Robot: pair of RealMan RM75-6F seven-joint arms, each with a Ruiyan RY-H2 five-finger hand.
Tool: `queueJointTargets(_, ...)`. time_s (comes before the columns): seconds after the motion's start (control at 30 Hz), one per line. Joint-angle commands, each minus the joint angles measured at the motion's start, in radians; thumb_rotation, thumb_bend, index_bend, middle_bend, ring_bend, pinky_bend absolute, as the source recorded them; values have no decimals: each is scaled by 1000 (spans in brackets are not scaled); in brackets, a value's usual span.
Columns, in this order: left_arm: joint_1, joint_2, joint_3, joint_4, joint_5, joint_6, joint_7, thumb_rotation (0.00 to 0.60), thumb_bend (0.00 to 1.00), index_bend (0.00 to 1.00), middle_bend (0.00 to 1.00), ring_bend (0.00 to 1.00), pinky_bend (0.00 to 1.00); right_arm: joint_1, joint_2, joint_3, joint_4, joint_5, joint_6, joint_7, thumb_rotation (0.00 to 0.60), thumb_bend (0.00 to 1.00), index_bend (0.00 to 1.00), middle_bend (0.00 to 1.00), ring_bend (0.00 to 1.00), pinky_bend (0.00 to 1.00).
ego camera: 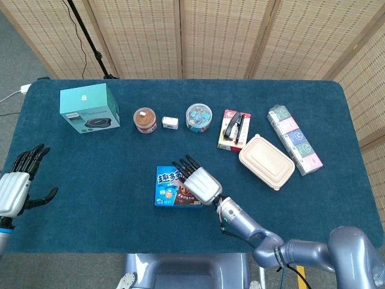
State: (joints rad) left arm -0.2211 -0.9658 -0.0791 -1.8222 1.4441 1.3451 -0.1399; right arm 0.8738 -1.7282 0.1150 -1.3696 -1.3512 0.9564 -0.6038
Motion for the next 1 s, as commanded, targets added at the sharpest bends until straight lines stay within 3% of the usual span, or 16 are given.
queueJointTargets(0.03,1,1,0,0,1,1,-2,600,283,0,0,0,0,-2,0,-2,1,1,-1,0,600,1000,404,0,0,0)
queueJointTargets(0.57,3,1,1,-1,3,3,-4,600,283,0,0,0,0,-11,0,-15,-19,-29,8,-2,600,1000,412,0,0,0)
queueJointTargets(1.0,4,5,2,2,6,3,-13,600,283,0,0,0,0,-3,-7,9,32,15,-18,-25,600,1000,412,0,0,0)
